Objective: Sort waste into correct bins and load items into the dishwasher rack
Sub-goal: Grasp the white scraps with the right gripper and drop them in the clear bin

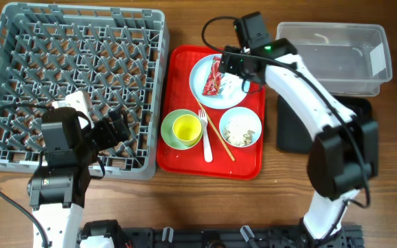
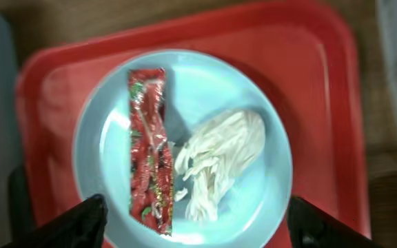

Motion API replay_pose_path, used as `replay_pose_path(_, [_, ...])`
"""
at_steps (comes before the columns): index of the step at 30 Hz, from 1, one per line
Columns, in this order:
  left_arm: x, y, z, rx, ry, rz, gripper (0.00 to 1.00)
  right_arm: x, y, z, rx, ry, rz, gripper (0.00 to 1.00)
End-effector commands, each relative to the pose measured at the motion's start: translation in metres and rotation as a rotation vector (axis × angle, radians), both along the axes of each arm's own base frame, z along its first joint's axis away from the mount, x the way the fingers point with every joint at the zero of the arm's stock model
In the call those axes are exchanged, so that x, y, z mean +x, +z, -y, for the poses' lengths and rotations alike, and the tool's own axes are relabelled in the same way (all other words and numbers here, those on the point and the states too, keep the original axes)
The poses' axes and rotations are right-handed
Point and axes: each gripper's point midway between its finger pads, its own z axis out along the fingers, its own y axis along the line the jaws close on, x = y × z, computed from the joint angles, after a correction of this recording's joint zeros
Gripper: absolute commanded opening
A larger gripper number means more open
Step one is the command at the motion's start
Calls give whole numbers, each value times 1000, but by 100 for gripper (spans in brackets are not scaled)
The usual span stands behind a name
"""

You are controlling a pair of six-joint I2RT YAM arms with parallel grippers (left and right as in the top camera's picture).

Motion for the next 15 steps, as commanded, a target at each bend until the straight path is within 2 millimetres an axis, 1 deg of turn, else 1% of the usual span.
replay_pose_path(1, [3, 12, 0, -10, 6, 34, 100, 2, -31, -4, 24, -120, -62, 82])
replay_pose_path(4, [3, 12, 0, -10, 6, 33, 100, 5, -45, -5, 45, -187, -83, 79])
replay_pose_path(6, [2, 12, 0, -11, 6, 32, 100, 7, -52, -7, 68, -228, -89, 78])
replay_pose_path(10, [1, 10, 0, -11, 6, 21, 100, 10, -63, -8, 78, -259, -98, 68])
replay_pose_path(12, [-1, 8, 0, -12, 6, 13, 100, 8, -70, -7, 76, -278, -115, 66])
replay_pose_path(15, [-1, 8, 0, -12, 6, 10, 100, 7, -73, -6, 68, -278, -122, 59])
